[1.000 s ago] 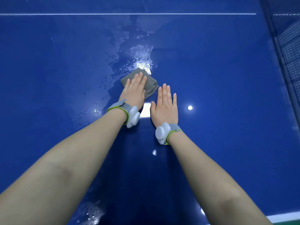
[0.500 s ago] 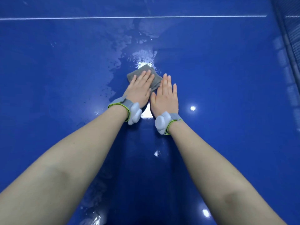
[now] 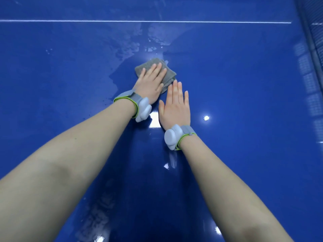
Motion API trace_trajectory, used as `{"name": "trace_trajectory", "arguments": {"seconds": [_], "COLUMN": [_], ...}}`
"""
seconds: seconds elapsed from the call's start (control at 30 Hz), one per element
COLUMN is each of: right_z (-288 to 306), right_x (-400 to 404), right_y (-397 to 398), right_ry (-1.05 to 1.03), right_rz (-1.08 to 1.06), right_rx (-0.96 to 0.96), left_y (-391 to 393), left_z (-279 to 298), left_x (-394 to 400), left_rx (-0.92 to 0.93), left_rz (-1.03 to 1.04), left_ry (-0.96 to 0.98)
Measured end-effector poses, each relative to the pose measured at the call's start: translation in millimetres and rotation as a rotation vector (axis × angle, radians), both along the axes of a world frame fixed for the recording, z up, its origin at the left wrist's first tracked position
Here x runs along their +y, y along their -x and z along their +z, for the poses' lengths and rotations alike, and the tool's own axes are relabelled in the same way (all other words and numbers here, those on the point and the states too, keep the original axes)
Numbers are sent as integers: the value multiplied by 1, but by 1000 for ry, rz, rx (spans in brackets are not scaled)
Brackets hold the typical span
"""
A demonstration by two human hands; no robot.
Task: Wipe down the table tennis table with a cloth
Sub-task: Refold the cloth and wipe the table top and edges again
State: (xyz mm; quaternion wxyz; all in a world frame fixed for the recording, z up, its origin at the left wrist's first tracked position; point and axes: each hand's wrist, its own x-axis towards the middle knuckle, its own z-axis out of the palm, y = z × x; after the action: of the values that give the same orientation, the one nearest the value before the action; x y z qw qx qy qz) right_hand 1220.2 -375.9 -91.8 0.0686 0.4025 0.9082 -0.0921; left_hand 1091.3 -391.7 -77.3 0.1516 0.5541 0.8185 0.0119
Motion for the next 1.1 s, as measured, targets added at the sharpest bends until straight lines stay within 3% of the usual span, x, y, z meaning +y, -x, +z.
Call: {"name": "trace_trajectory", "arguments": {"seconds": [0.1, 0.33, 0.57, 0.63, 0.9, 1.0, 1.1], "right_z": [1, 0, -1, 0, -1, 0, 2], "right_x": [11, 25, 36, 37, 37, 37, 38], "right_y": [11, 23, 38, 38, 38, 38, 38], "right_ry": [7, 16, -10, -1, 2, 11, 31], "right_rz": [1, 22, 41, 50, 55, 58, 74], "right_rx": [-2, 18, -12, -13, -15, -17, -39], "left_y": [1, 53, 32, 45, 128, 114, 81], "left_z": [-6, -7, -9, -10, -7, -8, -9], "left_x": [1, 11, 35, 34, -8, -4, 2], "left_rx": [63, 45, 47, 62, 23, 35, 42], "left_rz": [-9, 442, 60, 104, 602, 587, 360], "left_ry": [-4, 18, -28, -23, 25, 23, 9]}}
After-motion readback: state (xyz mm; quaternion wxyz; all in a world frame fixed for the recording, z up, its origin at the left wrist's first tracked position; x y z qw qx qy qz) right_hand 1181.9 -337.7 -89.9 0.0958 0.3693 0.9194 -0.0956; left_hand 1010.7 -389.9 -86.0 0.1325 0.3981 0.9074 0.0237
